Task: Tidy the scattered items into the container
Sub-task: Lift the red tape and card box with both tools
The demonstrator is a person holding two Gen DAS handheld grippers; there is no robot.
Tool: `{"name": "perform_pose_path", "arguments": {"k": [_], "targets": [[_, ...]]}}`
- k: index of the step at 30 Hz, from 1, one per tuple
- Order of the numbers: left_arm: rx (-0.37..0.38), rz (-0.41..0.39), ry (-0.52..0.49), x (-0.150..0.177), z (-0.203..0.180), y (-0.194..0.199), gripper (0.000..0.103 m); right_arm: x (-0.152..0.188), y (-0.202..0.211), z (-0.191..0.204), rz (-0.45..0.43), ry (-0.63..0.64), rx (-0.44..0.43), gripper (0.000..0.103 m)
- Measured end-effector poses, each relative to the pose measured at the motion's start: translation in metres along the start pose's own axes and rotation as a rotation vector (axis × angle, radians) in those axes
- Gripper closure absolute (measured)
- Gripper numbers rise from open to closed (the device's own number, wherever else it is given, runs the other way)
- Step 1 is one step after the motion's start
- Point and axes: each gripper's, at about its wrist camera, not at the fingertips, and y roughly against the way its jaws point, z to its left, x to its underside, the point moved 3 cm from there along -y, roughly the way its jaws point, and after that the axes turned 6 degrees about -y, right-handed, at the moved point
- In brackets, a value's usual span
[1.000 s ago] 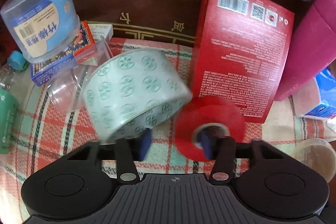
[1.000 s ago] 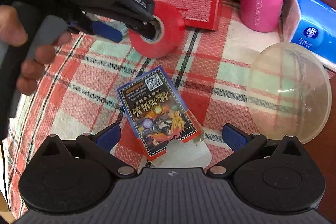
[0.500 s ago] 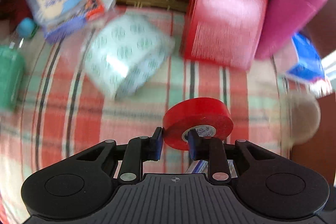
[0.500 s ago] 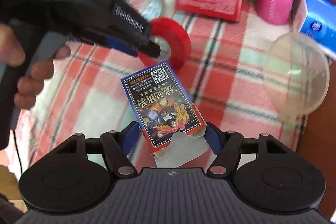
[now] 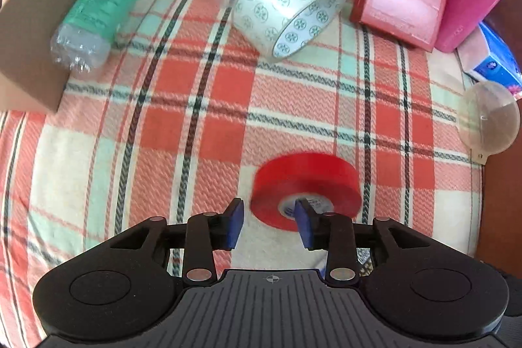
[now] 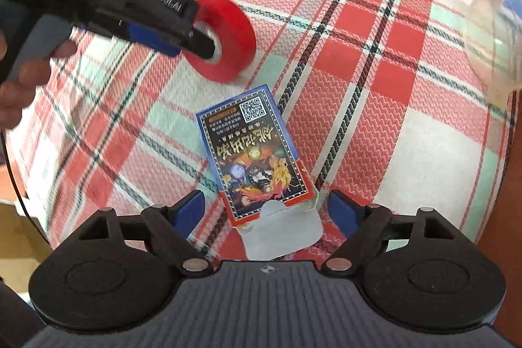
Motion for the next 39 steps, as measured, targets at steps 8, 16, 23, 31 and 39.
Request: {"name": "perform_pose_path", "arguments": {"k": [8, 16, 23, 31, 39], "targets": [[0.001, -0.042, 0.019, -0.014, 0.002, -0.011, 0.05, 0.001, -0.001, -0.002, -0.045, 0.102, 0.05, 0.018], [0.002, -0.058, 0.0, -0.01, -0.002, -0.011, 0.055, 0.007, -0.011, -0.002, -0.046, 0.092, 0.053, 0.018], [0.005, -0.059, 0.008, -0.01, 0.003, -0.016, 0.042, 0.002, -0.01, -0.001, -0.059, 0.1, 0.049, 0.018], [0.002, -0.019, -0.009, 0.001, -0.003, -0.016, 0.081, 0.003, -0.002, 0.001, -0.039, 0.069, 0.044, 0.035], [-0.016, -0.022, 0.093, 0.036, 0.025, 0.019, 0.081, 0.002, 0.022, 0.019, -0.062, 0.045, -0.047, 0.035]]}}
